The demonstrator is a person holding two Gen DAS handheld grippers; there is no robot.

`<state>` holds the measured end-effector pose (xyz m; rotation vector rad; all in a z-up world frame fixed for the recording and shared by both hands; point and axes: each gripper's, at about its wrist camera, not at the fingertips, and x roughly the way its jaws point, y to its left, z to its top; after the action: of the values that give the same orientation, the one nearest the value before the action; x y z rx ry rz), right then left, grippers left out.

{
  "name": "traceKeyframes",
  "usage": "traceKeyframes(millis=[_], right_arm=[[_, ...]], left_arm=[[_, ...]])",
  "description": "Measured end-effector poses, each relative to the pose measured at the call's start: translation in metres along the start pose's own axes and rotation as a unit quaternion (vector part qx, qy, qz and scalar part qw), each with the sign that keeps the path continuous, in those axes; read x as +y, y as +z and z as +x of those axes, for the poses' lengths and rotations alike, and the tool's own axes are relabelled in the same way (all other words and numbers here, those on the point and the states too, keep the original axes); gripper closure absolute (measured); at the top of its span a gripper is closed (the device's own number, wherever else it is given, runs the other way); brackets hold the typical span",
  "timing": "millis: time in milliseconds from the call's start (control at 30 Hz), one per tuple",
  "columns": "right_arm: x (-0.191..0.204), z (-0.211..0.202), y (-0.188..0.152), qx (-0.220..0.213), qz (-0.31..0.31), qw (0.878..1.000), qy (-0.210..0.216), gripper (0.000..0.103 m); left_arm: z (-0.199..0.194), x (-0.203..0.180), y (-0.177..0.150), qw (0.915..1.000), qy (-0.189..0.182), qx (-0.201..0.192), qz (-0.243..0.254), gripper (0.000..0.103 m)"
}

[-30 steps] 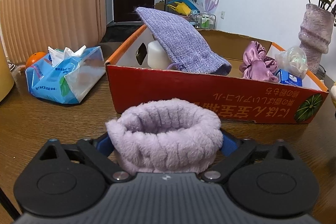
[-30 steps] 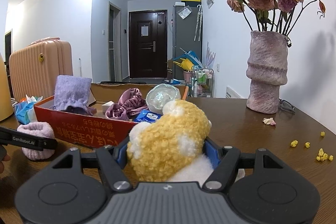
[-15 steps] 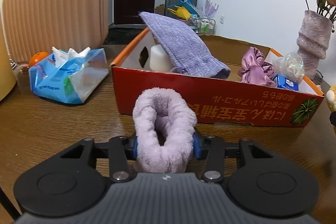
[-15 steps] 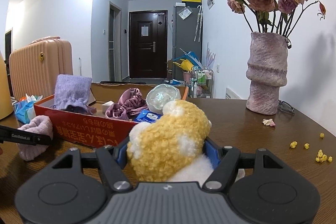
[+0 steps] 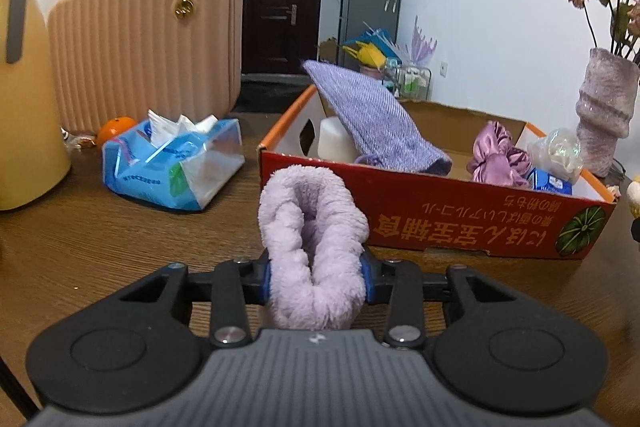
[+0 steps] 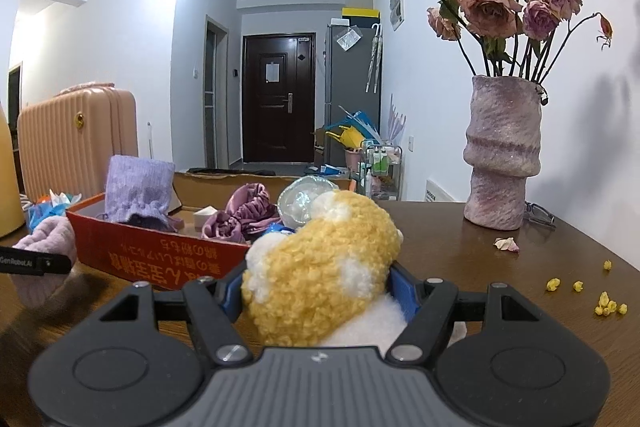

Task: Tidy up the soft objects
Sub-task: 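Carry the lilac headband and plush toy over the cardboard box with both tools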

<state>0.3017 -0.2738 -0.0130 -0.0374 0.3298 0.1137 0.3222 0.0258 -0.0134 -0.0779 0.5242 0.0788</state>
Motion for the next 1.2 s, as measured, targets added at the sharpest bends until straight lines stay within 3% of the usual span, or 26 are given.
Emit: traceKeyframes(millis=[700,1200], right_arm=[[0.024,-0.024,0.008,-0.04,0.017,0.999,0.022,0.034],[0.049,-0.024,0.021,-0.085,0.019,0.996,0.037,0.034]], left_arm=[[-0.048,-0.01,0.008,0.9968,-0.009,-0.077,-0.021,0.066],[-0.055,-0.035,0.027,0.9918,-0.03,-0.12,-0.03,0.066]])
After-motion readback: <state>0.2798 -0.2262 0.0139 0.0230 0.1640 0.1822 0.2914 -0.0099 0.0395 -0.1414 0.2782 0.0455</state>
